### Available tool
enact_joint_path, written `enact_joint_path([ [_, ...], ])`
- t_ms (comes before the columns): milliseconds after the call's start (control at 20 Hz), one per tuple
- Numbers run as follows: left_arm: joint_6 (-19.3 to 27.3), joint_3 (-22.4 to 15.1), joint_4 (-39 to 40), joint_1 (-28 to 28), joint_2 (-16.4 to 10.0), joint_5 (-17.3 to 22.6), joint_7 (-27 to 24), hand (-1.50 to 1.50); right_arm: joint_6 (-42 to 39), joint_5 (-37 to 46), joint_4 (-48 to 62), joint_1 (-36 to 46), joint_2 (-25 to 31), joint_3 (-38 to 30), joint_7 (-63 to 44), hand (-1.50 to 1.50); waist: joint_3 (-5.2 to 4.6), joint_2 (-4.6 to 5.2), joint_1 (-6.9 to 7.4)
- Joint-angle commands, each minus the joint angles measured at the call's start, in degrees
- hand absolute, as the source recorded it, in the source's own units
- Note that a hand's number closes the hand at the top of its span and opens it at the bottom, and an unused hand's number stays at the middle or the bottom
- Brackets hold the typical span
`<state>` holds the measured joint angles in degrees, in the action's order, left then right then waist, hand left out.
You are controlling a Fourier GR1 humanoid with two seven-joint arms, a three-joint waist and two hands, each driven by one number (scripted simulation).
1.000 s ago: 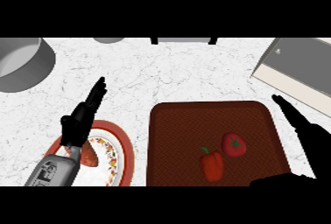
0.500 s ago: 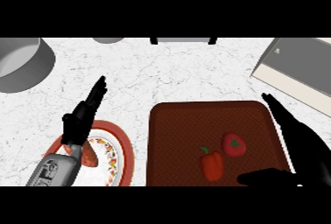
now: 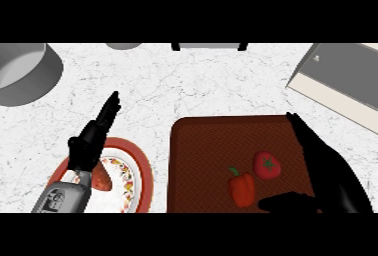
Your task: Pick the tomato from the tray and place it in the tiered shelf
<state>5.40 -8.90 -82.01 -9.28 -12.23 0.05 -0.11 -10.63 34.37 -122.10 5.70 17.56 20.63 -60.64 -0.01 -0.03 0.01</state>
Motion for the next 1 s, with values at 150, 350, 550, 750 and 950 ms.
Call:
enact_joint_path([
  [150, -0.9, 0.9, -0.3, -1.0, 1.0, -1.2, 0.9, 0.0, -4.3, 0.0, -1.3, -2.7, -0.3, -3.1, -2.7, -1.5, 0.01, -0.02, -0.27],
  [350, -1.0, 2.4, 2.3, -1.3, 2.2, -1.8, -1.1, 0.0, -4.4, 2.0, 5.3, 0.9, -3.2, -3.7, -1.0, -1.5, 0.0, 0.06, -0.08],
  [550, 0.9, 0.1, 0.7, 1.1, 4.2, -4.3, -1.7, 0.0, -6.2, 5.3, 1.8, -2.2, -4.5, 1.2, -5.1, -1.5, -0.02, -0.03, -0.25],
  [750, -1.0, 0.4, -6.0, 1.7, 3.0, -3.8, 4.5, 0.0, -2.4, 9.8, 10.0, -1.1, -7.7, 2.3, -0.5, -1.5, 0.02, -0.03, 0.24],
  [950, -2.9, 3.9, -0.1, -0.6, 3.2, -3.1, 0.6, 0.0, -5.0, 7.7, 6.4, -6.2, -4.5, -2.3, 3.7, -1.5, 0.01, 0.01, -0.17],
])
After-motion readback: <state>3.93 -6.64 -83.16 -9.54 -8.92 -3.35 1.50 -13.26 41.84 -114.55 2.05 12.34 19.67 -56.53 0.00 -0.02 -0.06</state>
